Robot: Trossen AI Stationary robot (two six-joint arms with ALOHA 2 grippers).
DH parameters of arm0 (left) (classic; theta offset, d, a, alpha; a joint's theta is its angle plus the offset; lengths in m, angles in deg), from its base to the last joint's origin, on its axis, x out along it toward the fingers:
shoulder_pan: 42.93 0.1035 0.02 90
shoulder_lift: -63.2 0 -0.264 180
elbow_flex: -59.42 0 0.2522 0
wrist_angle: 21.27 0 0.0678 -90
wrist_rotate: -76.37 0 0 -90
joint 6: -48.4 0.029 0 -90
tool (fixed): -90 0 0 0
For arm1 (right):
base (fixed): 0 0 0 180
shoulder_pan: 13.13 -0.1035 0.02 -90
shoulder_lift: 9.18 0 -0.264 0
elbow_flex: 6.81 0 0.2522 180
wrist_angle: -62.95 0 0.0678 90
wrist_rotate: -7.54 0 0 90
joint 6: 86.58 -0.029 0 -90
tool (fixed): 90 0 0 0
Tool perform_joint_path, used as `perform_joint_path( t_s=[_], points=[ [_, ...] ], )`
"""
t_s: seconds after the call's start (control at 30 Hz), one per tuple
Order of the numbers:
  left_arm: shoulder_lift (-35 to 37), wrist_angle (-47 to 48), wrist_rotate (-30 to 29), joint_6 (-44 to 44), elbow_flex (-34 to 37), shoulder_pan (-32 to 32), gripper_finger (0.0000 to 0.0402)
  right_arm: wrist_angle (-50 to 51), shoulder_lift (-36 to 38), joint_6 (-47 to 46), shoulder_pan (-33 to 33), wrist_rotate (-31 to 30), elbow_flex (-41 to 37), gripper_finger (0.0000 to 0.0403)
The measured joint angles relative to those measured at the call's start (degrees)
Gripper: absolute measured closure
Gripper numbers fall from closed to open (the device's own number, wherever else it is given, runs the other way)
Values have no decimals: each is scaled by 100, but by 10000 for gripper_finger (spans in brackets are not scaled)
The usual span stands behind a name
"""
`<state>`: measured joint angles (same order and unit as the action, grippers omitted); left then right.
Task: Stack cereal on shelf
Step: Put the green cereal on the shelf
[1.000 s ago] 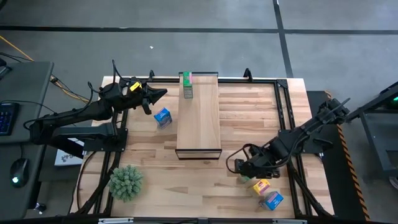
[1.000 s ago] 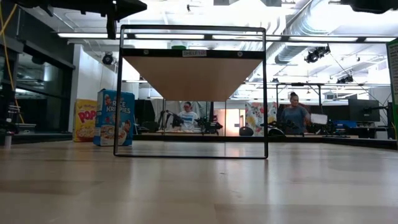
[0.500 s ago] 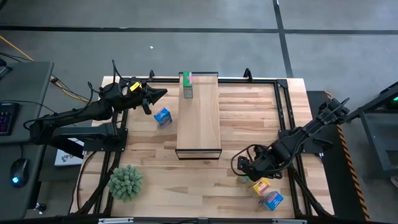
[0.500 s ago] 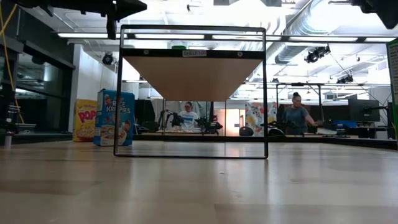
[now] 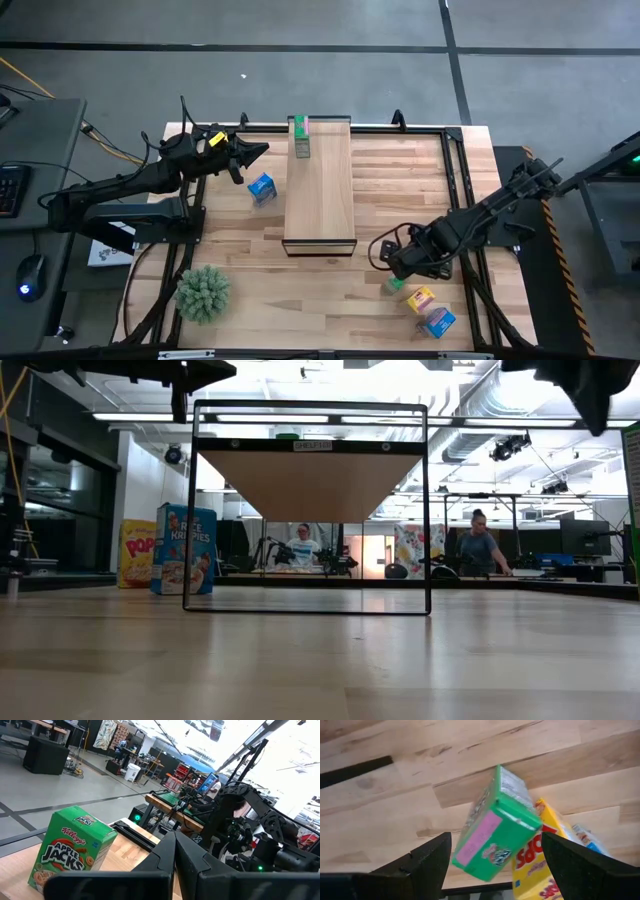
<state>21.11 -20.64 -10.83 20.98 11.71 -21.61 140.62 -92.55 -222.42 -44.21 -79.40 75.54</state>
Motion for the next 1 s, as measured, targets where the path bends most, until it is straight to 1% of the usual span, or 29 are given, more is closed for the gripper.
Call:
perform_joint_path(
  t_s=[0.23, 0.5, 0.73, 0.87, 1.0],
  points=[
    [-2, -2, -1, 7, 0, 0, 401, -40, -243, -21, -2, 156, -4, 100],
    [-2, -4, 1, 55, 0, 0, 401, -122, -441, -11, -2, 194, -4, 100],
    [-2, -2, 1, 55, 0, 0, 401, -255, -633, 223, 52, 207, -9, 100],
    [-2, -2, 1, 55, 0, 0, 401, -140, -653, 190, 83, 205, -9, 100],
    [-2, -3, 1, 52, 0, 0, 402, -58, -653, 160, 107, 206, -11, 114]
  ],
)
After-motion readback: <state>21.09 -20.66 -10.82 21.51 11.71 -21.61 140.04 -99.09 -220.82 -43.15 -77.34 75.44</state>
